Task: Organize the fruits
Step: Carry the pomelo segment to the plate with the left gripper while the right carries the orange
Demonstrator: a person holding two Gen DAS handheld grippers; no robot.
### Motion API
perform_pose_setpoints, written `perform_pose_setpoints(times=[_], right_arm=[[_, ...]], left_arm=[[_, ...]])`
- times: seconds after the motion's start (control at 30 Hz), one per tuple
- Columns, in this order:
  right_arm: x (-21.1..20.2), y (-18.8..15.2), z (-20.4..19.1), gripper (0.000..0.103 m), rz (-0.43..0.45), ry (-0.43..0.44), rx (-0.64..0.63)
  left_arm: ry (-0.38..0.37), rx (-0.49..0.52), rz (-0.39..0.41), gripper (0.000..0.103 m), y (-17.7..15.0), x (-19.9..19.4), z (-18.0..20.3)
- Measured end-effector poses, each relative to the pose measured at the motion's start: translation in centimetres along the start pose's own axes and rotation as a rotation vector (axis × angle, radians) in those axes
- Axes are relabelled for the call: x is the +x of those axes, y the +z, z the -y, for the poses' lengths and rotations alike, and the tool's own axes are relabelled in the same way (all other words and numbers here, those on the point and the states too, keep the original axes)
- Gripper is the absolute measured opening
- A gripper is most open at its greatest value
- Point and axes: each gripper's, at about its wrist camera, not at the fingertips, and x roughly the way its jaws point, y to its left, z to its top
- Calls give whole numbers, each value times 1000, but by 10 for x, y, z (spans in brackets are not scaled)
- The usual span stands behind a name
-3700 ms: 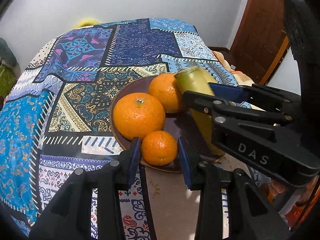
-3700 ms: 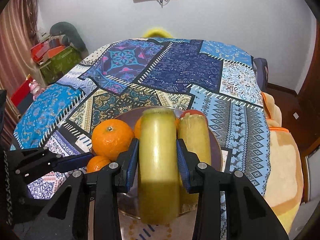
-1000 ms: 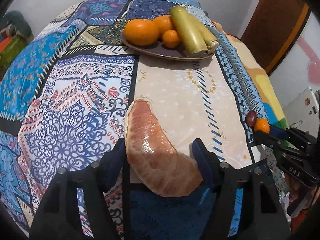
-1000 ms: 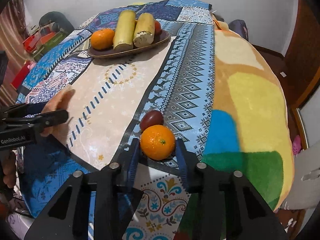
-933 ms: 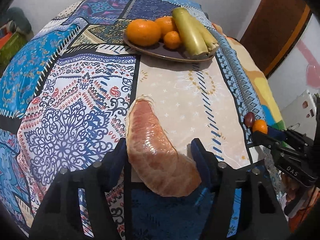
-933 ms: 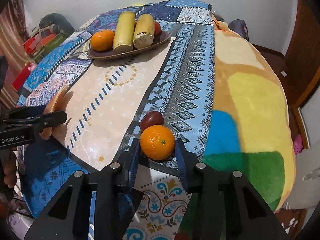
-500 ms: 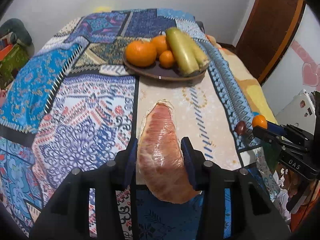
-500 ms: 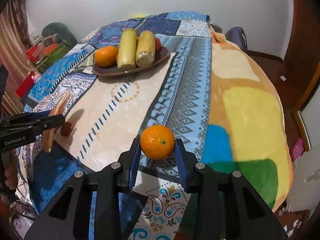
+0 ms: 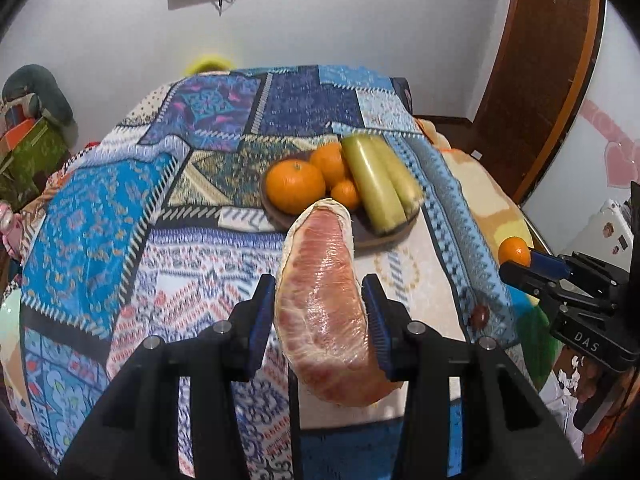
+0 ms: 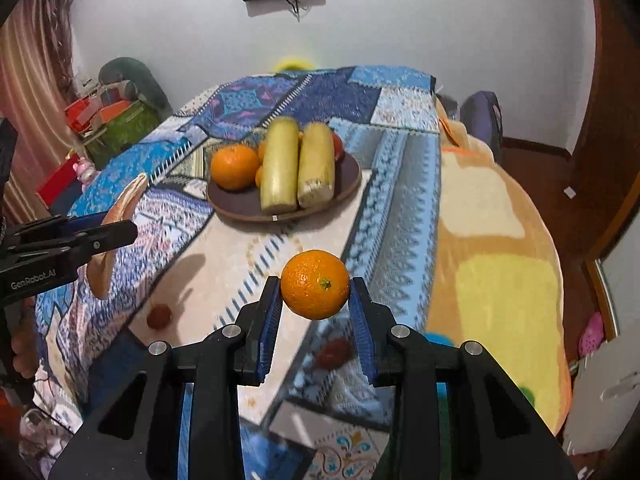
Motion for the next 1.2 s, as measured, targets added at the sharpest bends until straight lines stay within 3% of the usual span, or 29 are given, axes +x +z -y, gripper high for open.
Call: perform_pose_setpoints(times=[0.67,1.2], right_arm=[[41,55,1,31,40,11,-42],[81,75,23,31,2,-39,-73]], left_arm=[[-7,31,46,44,67,60,6],[-2,33,2,44,76,114,10]])
